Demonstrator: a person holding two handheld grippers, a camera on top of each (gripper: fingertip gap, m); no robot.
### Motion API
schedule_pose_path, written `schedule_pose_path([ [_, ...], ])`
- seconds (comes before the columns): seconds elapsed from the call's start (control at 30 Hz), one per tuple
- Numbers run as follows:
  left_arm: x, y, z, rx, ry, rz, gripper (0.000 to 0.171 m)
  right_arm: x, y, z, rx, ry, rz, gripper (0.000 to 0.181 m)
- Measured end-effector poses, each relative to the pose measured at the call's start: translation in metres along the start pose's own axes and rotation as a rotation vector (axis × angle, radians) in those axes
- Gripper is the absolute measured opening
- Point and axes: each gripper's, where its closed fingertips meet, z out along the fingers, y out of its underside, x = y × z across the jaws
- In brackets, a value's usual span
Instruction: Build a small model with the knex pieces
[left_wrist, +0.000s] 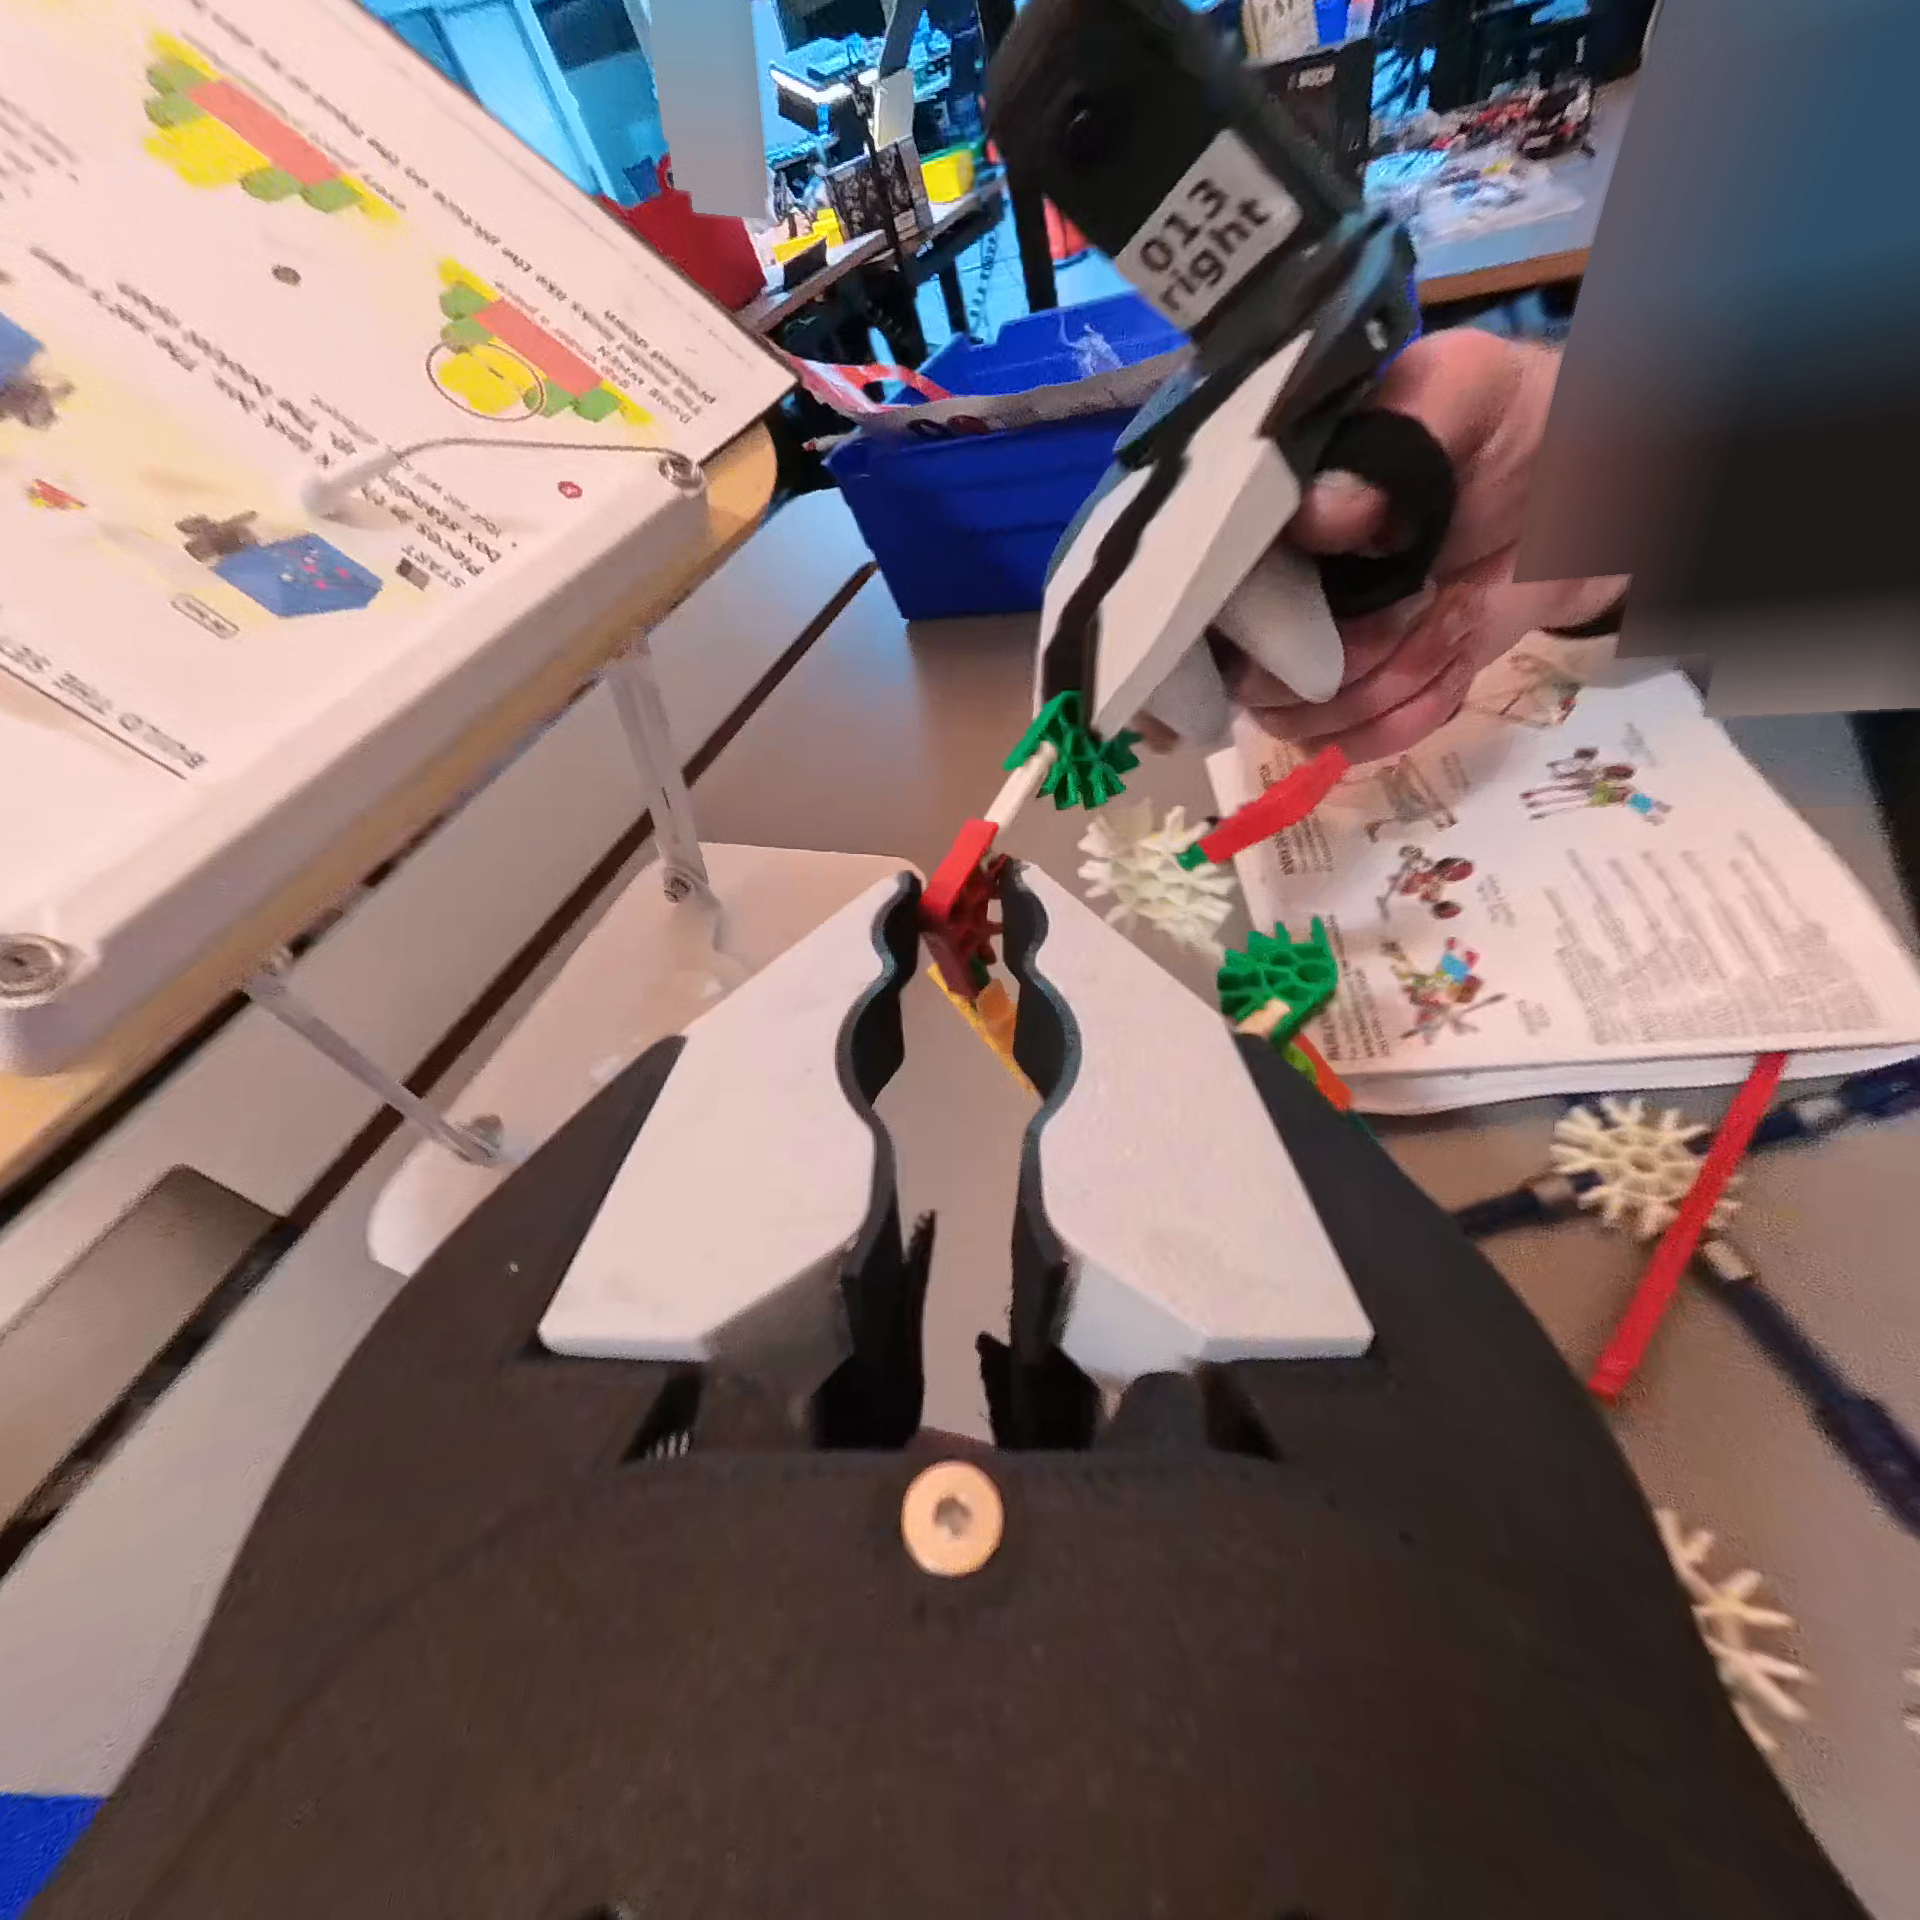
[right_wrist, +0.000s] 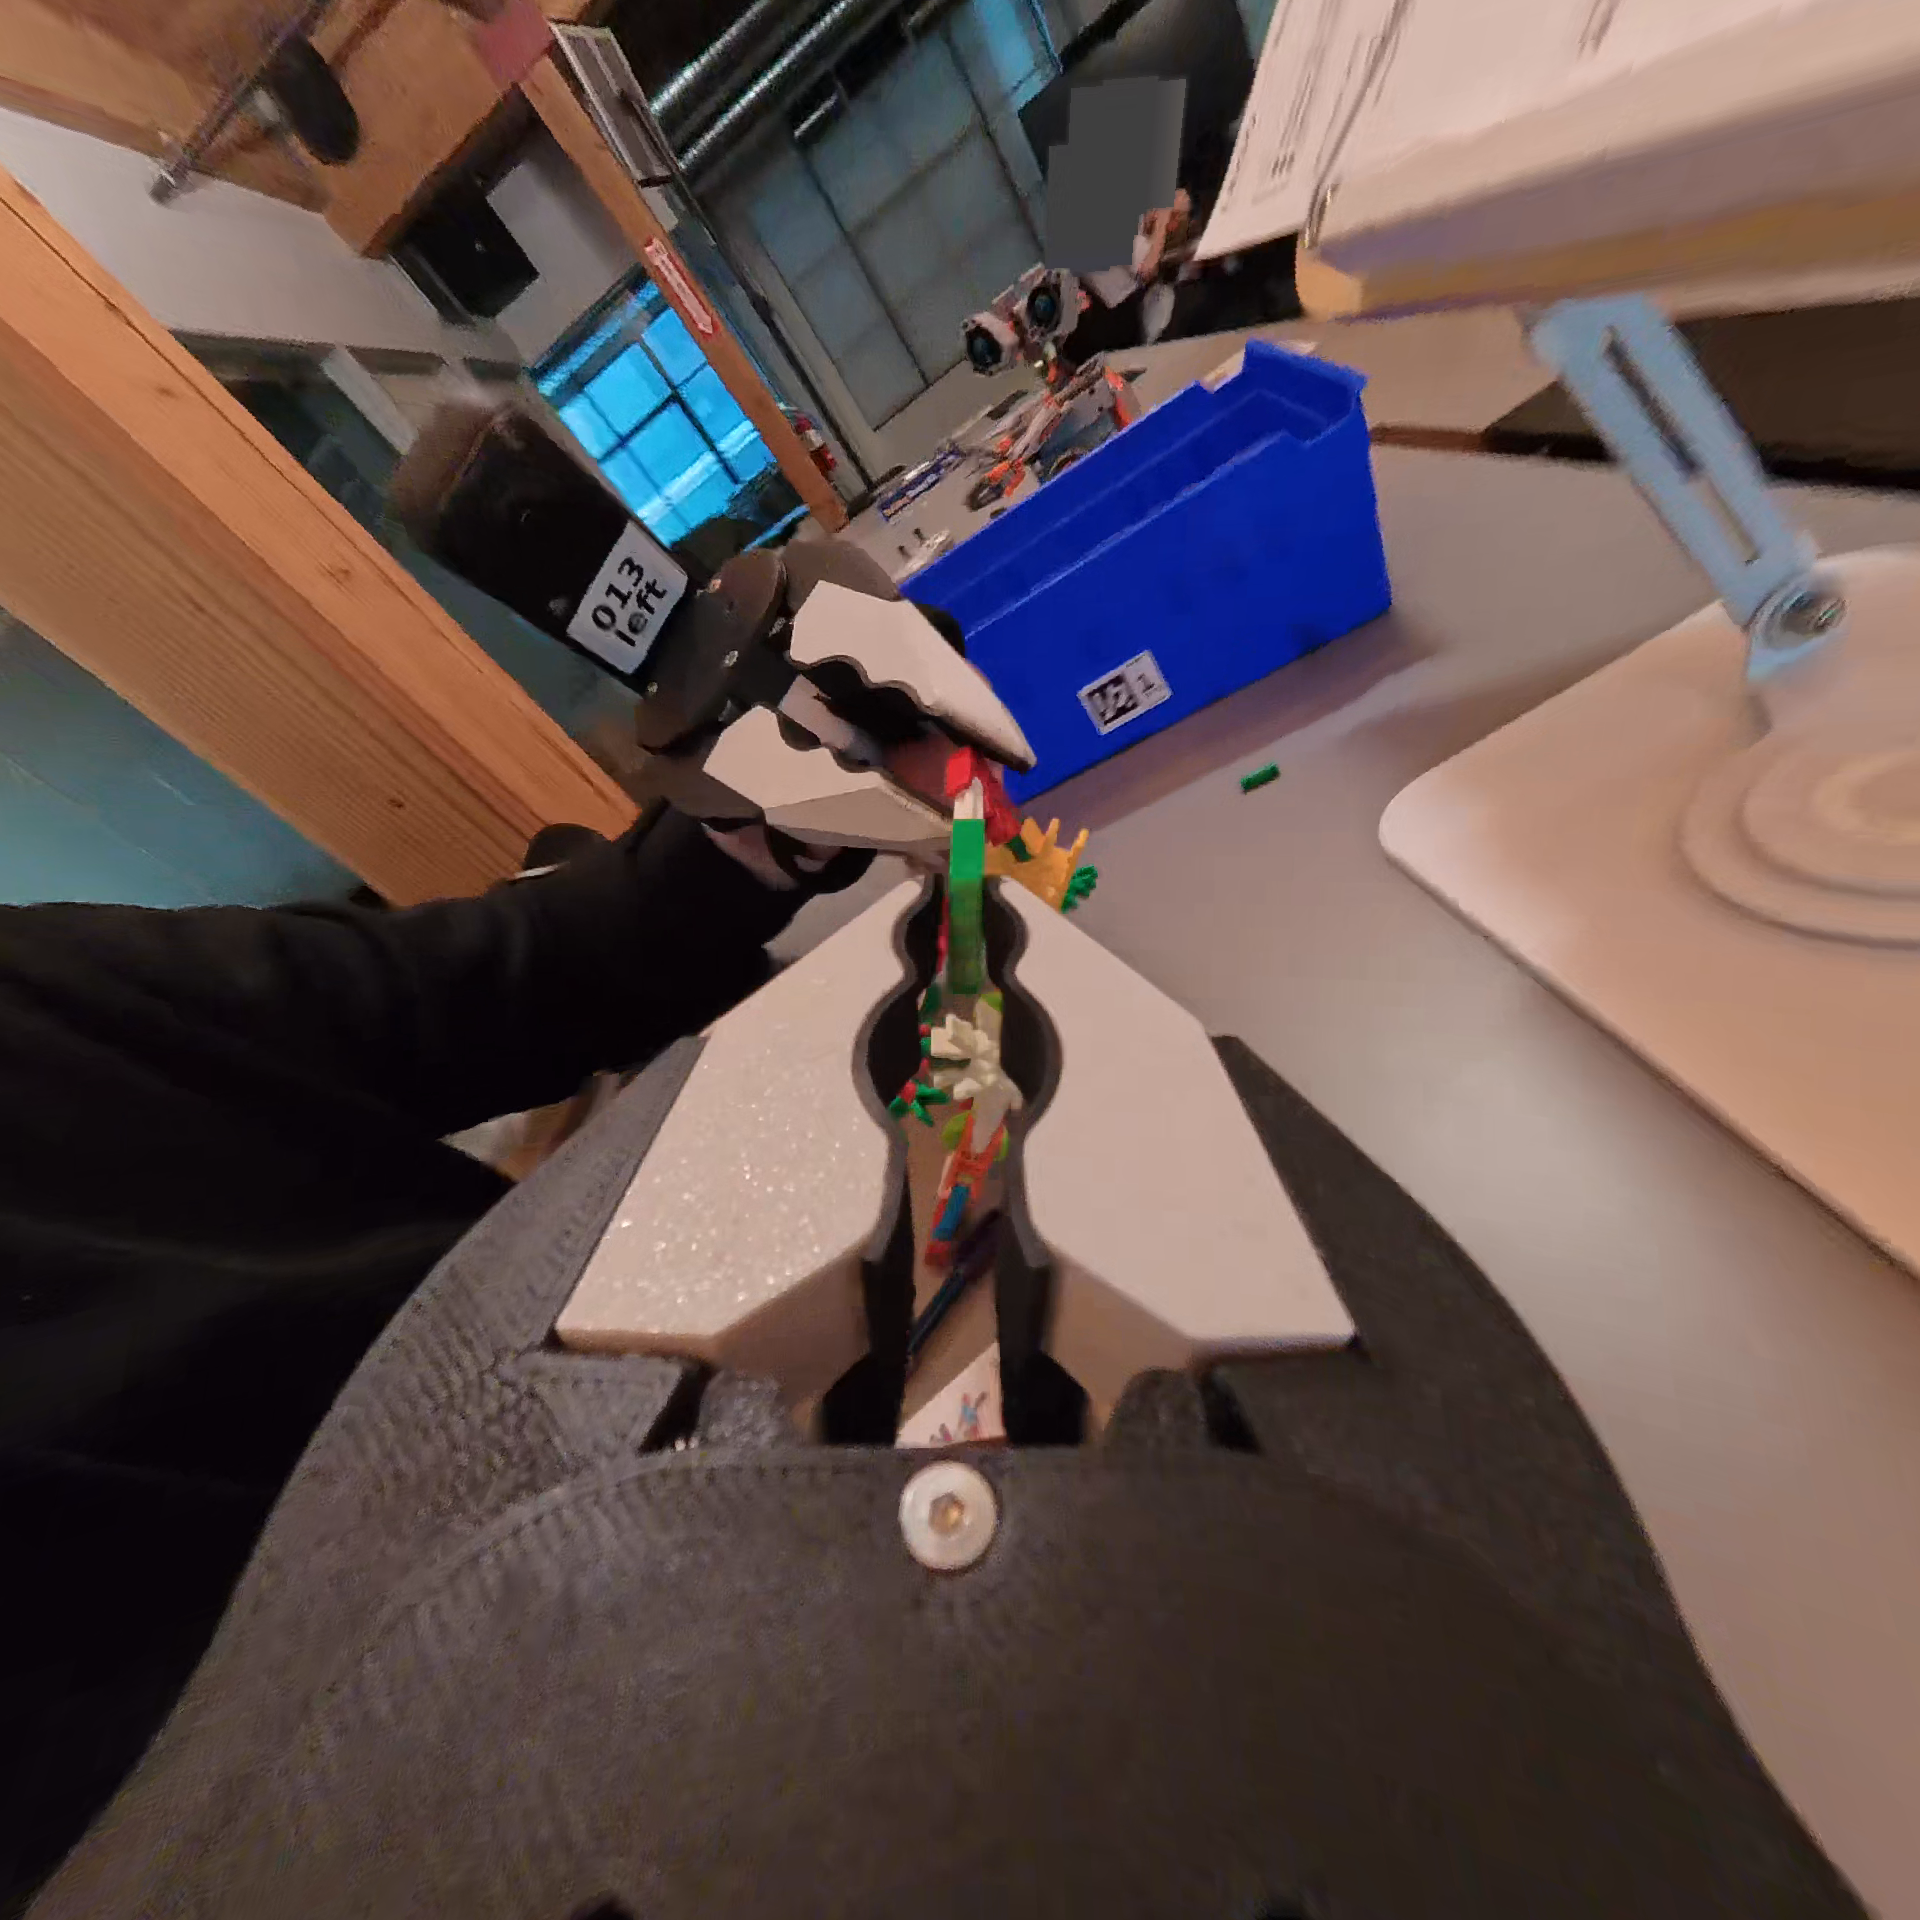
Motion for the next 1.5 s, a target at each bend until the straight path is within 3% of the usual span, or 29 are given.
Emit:
schedule_pose_path([
  [0.1, -0.004, 0.001, -0.001, 0.004, 0.022, -0.084, 0.008, 0.004, -0.001, -0.005, -0.055, 0.168, -0.337, 0.039],
  [0.2, -0.008, 0.001, -0.002, 0.014, 0.036, -0.150, 0.004, 0.021, 0.010, -0.014, -0.186, 0.376, -0.725, 0.036],
  [0.33, -0.011, 0.002, -0.003, 0.013, 0.073, -0.213, 0.004, 0.032, 0.005, -0.016, -0.245, 0.561, -1.042, 0.035],
  [0.43, -0.013, -0.001, -0.005, 0.030, 0.100, -0.248, 0.003, 0.029, -0.001, -0.017, -0.224, 0.589, -1.134, 0.035],
  [0.53, -0.012, -0.005, -0.006, 0.043, 0.126, -0.261, 0.003, 0.008, -0.001, -0.017, -0.177, 0.468, -1.100, 0.028],
  [0.7, -0.007, -0.011, -0.007, 0.080, 0.184, -0.305, 0.003, 0.007, -0.016, -0.026, -0.133, 0.534, -1.148, 0.022],
  [0.9, 0.000, -0.019, -0.010, 0.108, 0.279, -0.388, 0.003, 0.015, -0.016, -0.022, -0.242, 0.728, -1.472, 0.021],
  [1.13, 0.005, -0.022, -0.017, 0.118, 0.375, -0.449, 0.003, 0.001, -0.010, -0.013, -0.282, 0.726, -1.691, 0.021],
  [1.5, 0.003, -0.032, -0.023, 0.155, 0.399, -0.482, 0.004, -0.005, -0.007, -0.009, -0.263, 0.681, -1.699, 0.010],
])
